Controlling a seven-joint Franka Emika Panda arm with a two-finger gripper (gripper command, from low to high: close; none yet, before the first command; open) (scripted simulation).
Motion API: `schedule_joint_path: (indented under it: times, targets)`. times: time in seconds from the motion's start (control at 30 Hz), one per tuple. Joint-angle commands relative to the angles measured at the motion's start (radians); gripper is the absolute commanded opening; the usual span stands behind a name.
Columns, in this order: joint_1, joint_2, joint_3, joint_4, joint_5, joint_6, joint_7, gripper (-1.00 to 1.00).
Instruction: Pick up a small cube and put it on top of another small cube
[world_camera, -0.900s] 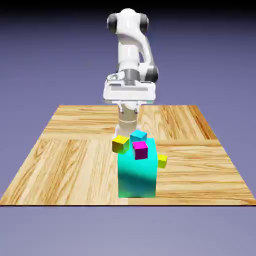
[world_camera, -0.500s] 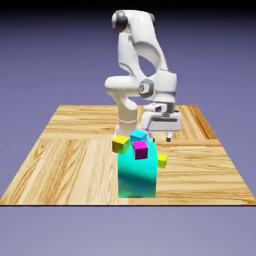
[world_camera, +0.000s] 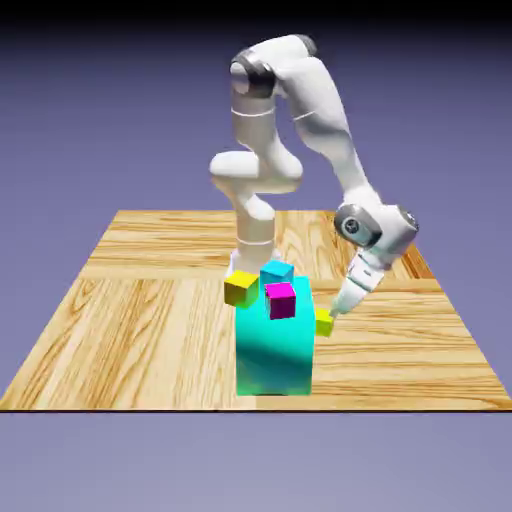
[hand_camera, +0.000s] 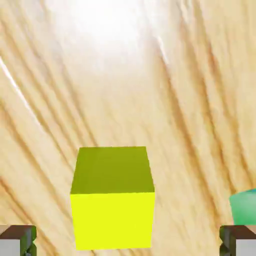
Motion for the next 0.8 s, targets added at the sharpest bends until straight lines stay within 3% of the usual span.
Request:
schedule_joint_path:
  times: [0.0, 0.17, 0.2, 0.43, 0.77]
  targets:
    - [0.014, 0.033, -0.032, -0.003, -0.043, 0.019, 0.029, 0.0]
    - [0.072, 0.175, -0.169, -0.016, -0.23, 0.103, 0.152, 0.0]
    - [0.072, 0.175, -0.169, -0.016, -0.23, 0.103, 0.152, -1.0]
    - [0.005, -0.016, 0.005, 0.008, -0.001, -0.014, -0.031, -1.0]
    - [0.216, -0.263, -0.347, 0.305, 0.166, -0.416, -0.37, -1.0]
